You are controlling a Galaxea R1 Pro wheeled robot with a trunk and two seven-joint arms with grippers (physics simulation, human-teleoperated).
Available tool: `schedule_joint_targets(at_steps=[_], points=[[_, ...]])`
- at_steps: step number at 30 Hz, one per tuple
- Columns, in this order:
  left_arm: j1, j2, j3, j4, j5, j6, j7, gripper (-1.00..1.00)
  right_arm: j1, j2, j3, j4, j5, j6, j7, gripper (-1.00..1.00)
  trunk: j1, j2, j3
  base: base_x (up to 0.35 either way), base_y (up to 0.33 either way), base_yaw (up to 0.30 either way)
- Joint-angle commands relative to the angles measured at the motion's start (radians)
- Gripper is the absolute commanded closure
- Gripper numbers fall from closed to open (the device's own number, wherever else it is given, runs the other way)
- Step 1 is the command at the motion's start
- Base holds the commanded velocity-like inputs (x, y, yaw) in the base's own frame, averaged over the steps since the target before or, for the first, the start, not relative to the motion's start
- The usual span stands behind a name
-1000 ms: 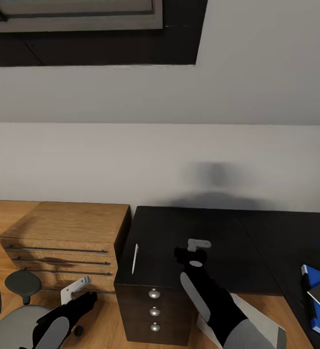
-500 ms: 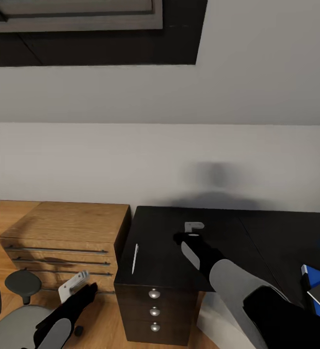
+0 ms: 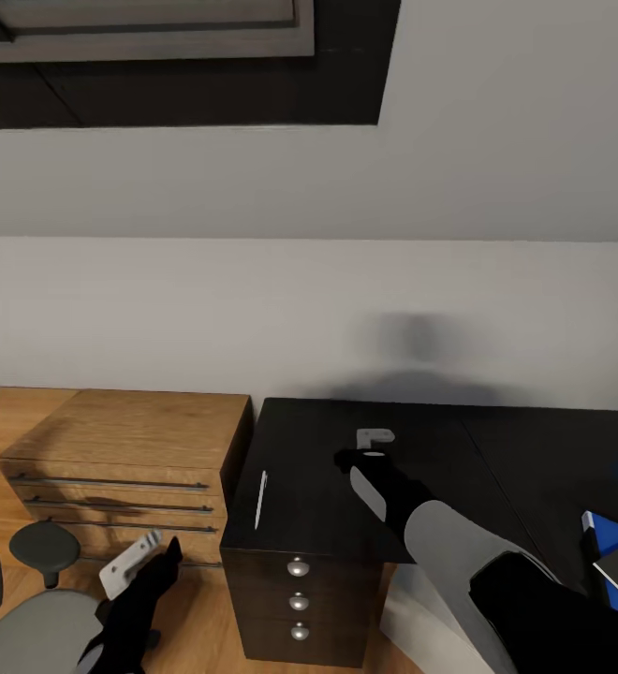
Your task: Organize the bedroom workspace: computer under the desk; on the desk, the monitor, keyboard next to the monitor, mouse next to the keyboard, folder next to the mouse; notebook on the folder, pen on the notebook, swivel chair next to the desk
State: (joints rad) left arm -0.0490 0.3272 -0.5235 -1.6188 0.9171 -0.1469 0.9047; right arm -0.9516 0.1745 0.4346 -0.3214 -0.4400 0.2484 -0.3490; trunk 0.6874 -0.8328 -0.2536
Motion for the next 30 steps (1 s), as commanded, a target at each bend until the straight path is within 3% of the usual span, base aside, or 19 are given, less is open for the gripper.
schedule_joint_targets(at_steps=[1,11,30], points=[[-0.001,0.004,-0.006,-0.001,0.008,-0.013,0.003,-1.00,-0.001,0.000,0.006,-0.001,-0.003,0.005,-0.007,-1.00,0.000,-0.001,-0.001,0.000,0.000,0.005],[0.000,0.013,-0.065,-0.001,-0.001,-0.024,0.005,-1.00,-0.001,0.000,0.006,0.002,-0.003,0.005,-0.009,-1.00,0.000,-0.001,-0.001,0.000,0.000,0.121],[0.000,0.012,-0.072,-0.001,-0.005,-0.023,0.009,-1.00,0.000,0.000,0.005,0.002,-0.003,0.005,-0.008,-1.00,0.000,-0.001,-0.001,0.000,0.000,0.260]])
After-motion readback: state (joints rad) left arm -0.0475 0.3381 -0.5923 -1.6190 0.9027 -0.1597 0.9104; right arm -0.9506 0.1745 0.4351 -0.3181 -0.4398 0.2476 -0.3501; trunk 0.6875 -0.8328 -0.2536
